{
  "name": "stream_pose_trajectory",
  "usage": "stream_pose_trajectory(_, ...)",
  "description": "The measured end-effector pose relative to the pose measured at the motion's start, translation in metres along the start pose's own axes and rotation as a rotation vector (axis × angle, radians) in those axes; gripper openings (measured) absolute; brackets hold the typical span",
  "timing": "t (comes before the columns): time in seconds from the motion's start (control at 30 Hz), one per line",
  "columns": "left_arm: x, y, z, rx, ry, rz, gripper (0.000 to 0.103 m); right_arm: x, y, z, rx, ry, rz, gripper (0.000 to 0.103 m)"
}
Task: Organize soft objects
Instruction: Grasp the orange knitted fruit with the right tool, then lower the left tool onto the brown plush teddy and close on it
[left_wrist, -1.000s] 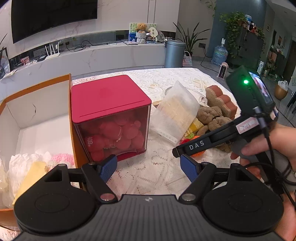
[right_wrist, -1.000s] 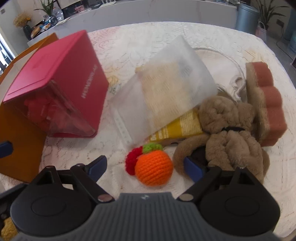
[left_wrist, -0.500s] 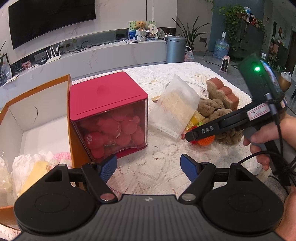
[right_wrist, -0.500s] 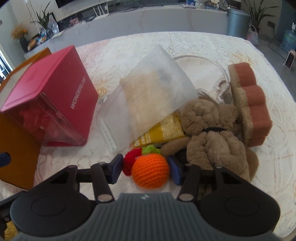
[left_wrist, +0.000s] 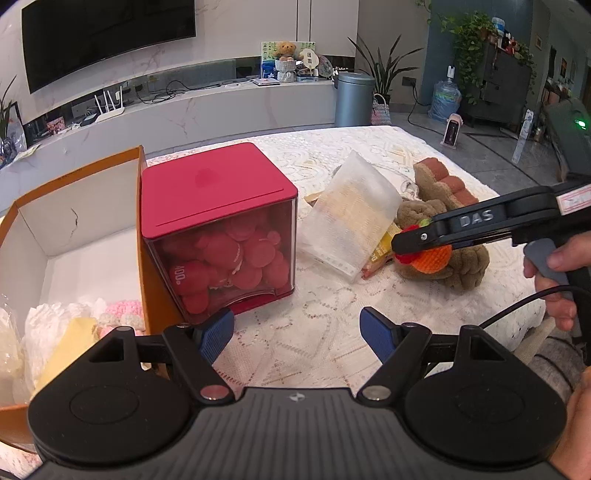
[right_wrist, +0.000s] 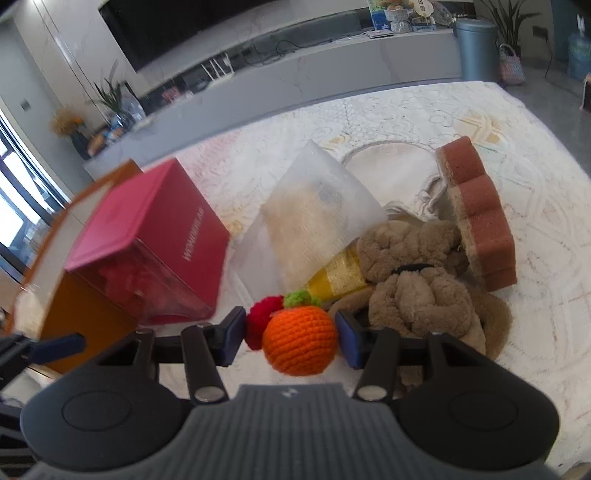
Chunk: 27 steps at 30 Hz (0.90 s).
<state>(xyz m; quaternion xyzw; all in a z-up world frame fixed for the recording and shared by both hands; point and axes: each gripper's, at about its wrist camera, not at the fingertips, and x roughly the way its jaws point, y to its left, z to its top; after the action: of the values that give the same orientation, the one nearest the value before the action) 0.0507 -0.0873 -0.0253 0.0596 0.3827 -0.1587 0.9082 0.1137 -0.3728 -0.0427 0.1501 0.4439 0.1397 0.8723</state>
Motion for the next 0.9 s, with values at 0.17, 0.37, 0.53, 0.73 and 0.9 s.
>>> stream_pose_trajectory(0.17, 0.000, -0.003, 0.003, -0.020, -0.002, -0.019, 0.091, -0.038, -0.007, 0.006, 0.008, -0.104, -0.010, 0.053)
stream_pose_trajectory(0.37, 0.005, -0.017, 0.016, -0.061, 0.008, -0.057, 0.091, -0.120, -0.020, 0.008, 0.071, -0.340, -0.067, 0.053)
stream_pose_trajectory(0.53, 0.016, -0.040, 0.032, -0.030, 0.015, -0.182, 0.091, -0.147, -0.028, 0.002, 0.069, -0.392, -0.145, 0.053)
stream_pose_trajectory(0.73, 0.046, -0.079, 0.048, 0.099, 0.049, -0.163, 0.091, -0.132, -0.054, 0.000, 0.142, -0.339, -0.152, 0.053)
stream_pose_trajectory(0.9, 0.073, -0.098, 0.046, 0.188, 0.025, -0.134, 0.091, -0.123, -0.065, -0.008, 0.160, -0.318, -0.151, 0.053)
